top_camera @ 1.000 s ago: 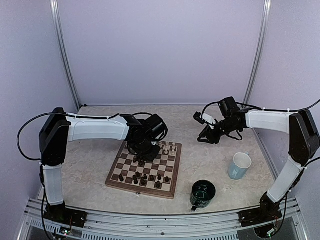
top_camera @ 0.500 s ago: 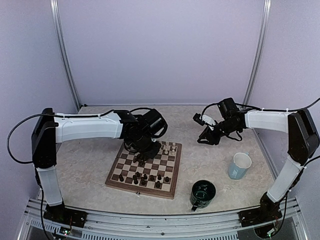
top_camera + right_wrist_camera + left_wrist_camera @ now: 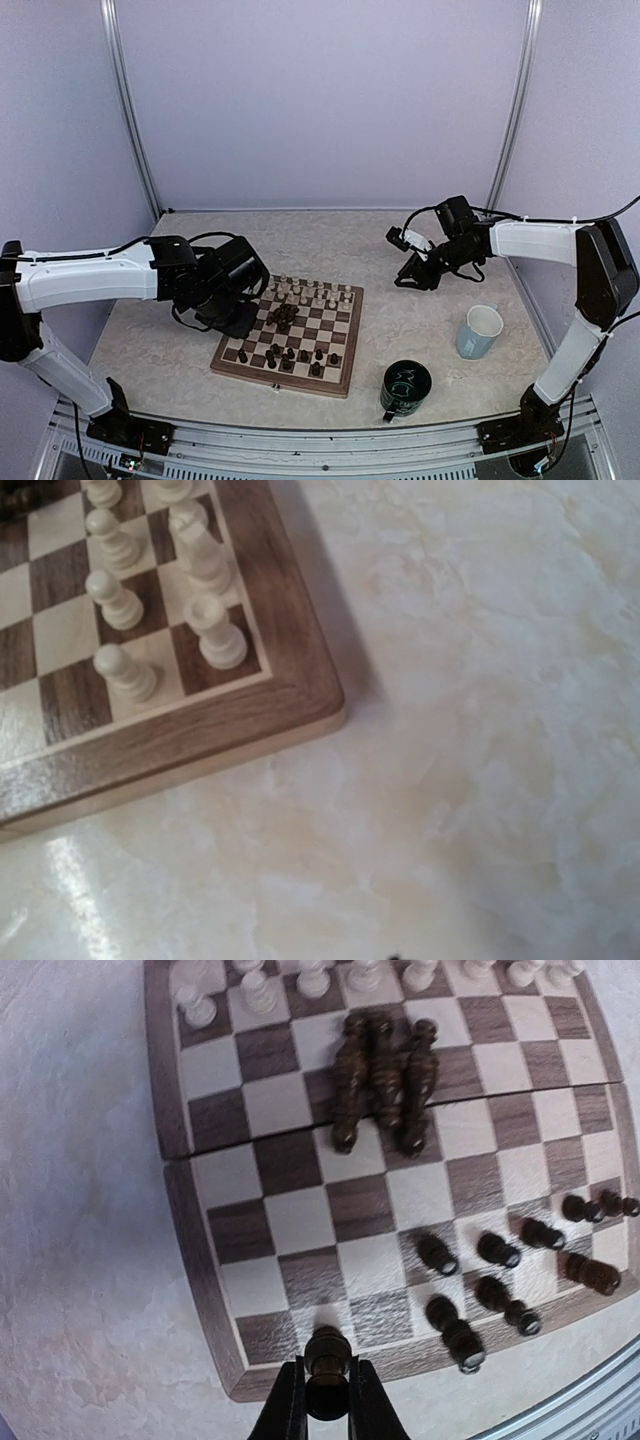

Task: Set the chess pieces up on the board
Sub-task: Place the rook at h8.

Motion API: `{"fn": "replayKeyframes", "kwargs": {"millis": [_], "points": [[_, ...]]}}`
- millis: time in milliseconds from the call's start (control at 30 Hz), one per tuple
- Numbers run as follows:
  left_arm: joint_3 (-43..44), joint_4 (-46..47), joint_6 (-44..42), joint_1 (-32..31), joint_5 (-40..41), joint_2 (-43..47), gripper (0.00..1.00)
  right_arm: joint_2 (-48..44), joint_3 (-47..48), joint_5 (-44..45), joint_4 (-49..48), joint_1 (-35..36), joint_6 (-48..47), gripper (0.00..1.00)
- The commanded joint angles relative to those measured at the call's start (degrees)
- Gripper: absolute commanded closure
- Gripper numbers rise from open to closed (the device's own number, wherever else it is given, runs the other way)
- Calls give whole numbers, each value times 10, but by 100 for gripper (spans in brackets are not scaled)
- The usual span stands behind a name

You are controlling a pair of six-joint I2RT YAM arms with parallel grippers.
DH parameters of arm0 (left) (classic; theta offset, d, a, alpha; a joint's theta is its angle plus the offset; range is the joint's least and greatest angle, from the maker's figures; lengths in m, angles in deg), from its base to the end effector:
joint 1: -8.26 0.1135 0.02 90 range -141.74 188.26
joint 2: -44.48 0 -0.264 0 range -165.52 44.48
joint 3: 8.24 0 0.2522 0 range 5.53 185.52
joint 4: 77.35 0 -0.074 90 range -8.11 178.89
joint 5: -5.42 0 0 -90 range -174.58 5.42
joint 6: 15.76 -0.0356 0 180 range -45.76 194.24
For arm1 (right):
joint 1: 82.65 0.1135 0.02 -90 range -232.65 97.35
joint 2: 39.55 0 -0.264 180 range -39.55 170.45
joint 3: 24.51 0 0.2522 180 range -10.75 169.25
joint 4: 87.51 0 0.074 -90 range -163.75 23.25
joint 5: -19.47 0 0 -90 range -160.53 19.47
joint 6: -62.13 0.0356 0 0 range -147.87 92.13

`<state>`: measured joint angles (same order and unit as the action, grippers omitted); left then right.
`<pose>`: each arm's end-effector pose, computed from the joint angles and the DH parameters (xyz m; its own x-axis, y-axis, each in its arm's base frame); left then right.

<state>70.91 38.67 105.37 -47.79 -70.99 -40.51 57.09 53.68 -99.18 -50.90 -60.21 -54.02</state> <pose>0.1663 -0.2320 0.2489 -0.8421 0.3511 -0.4093 0.3804 0.9247 0.0104 0.3170 0.1494 0.2096 -0.4206 -0.5922 -0.6873 -0.8624 0.4961 0.1004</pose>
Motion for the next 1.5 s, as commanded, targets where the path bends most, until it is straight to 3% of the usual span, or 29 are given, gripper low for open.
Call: {"fn": "replayKeyframes", "kwargs": {"millis": [0,567,1100,1333,1467], "points": [[-61,-23,71,9,4,52,91,1,6,-13,5,4,-6,71],[-146,55,68,43,-47,69,90,0,5,-14,7,5,-7,71],[-156,71,58,45,-12,20,90,6,6,-15,10,6,-7,71],[-157,75,58,45,-15,17,84,8,6,-15,11,6,-7,71],[-147,61,61,43,-13,20,75,8,7,-16,11,6,-7,71]]}}
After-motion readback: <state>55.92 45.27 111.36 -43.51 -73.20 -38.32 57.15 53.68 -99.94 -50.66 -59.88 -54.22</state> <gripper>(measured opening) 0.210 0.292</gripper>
